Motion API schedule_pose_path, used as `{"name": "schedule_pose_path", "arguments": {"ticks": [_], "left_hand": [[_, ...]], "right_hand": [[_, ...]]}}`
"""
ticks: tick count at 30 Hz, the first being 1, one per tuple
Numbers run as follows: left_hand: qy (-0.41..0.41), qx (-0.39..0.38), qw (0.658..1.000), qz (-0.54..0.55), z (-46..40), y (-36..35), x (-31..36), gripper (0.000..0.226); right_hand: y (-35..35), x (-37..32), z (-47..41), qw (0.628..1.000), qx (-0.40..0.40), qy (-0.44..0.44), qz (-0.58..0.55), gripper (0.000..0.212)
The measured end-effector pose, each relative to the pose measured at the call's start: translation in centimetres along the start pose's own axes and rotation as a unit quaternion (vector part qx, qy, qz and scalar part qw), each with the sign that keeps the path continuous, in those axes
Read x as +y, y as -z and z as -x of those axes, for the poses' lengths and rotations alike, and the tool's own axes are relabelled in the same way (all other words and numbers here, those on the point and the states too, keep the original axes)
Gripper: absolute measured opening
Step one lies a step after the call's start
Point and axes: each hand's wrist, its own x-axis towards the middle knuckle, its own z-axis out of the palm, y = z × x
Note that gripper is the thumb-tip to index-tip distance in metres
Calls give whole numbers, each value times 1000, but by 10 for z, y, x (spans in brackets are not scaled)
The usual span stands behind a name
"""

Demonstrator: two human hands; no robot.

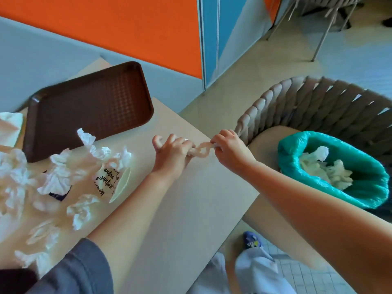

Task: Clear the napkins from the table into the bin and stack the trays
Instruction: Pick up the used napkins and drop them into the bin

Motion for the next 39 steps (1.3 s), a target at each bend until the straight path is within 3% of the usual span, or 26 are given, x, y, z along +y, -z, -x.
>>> {"name": "schedule_pose_path", "arguments": {"ticks": [12,16,25,31,39], "left_hand": [[-132,-10,990,44,-86,-63,200,22],[-152,-90,982,67,-102,-96,262,28],[-164,-301,931,129,-108,-141,311,70],[-167,-252,943,136,-105,-136,306,47],[-103,-141,973,151,-92,-94,251,37]], "right_hand": [[103,189,93,986,70,-124,82,14],[117,246,129,976,58,-185,97,9],[122,302,155,951,-47,-304,38,38],[118,291,142,955,-64,-277,81,36],[105,229,89,983,-64,-154,82,35]]}}
